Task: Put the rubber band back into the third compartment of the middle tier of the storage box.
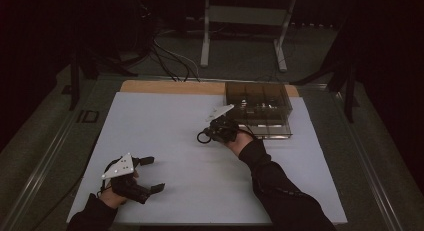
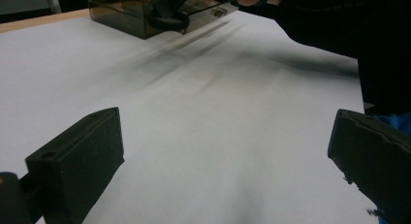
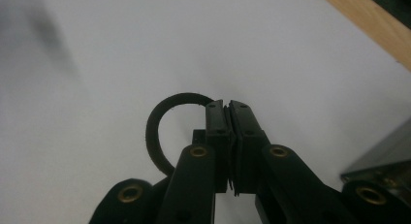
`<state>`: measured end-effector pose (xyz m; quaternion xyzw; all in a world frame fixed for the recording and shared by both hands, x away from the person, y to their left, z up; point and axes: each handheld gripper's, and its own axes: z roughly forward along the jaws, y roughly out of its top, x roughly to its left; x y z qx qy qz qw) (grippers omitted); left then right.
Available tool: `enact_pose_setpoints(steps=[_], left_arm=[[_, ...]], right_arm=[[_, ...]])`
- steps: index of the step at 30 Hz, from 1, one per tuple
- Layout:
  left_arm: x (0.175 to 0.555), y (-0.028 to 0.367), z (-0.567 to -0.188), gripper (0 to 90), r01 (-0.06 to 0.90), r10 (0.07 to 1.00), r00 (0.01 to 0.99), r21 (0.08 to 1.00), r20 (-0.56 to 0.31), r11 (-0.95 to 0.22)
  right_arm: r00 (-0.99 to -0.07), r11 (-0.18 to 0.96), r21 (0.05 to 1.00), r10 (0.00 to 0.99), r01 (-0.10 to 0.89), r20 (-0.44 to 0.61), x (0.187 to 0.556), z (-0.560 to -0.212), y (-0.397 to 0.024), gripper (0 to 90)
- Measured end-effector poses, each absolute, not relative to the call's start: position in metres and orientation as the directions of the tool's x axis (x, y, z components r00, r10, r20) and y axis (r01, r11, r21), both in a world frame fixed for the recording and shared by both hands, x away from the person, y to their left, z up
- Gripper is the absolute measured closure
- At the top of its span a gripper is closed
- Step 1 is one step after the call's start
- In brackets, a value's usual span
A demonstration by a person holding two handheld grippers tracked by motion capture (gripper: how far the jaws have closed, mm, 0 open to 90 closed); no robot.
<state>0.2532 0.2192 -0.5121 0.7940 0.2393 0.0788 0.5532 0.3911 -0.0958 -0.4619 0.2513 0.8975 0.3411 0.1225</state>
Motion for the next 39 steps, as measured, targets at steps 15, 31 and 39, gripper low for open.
enact_pose_setpoints(steps=[15,31,39], left_arm=[[0.253,0.219,-0.512,1.0,0.291,0.468,0.873,0.917,-0.137,-0.274],[0.253,0.218,-0.512,1.0,0.290,0.466,0.874,0.916,-0.137,-0.276],[0.253,0.219,-0.512,1.0,0.292,0.466,0.874,0.916,-0.138,-0.275]], right_arm=[[-0.825,0.637,0.674,0.560,0.374,-0.072,0.390,-0.443,-0.122,87.9],[-0.783,0.605,0.686,0.616,0.404,-0.082,0.390,-0.428,-0.159,87.8],[-0.757,0.581,0.699,0.648,0.418,-0.086,0.391,-0.421,-0.176,87.8]])
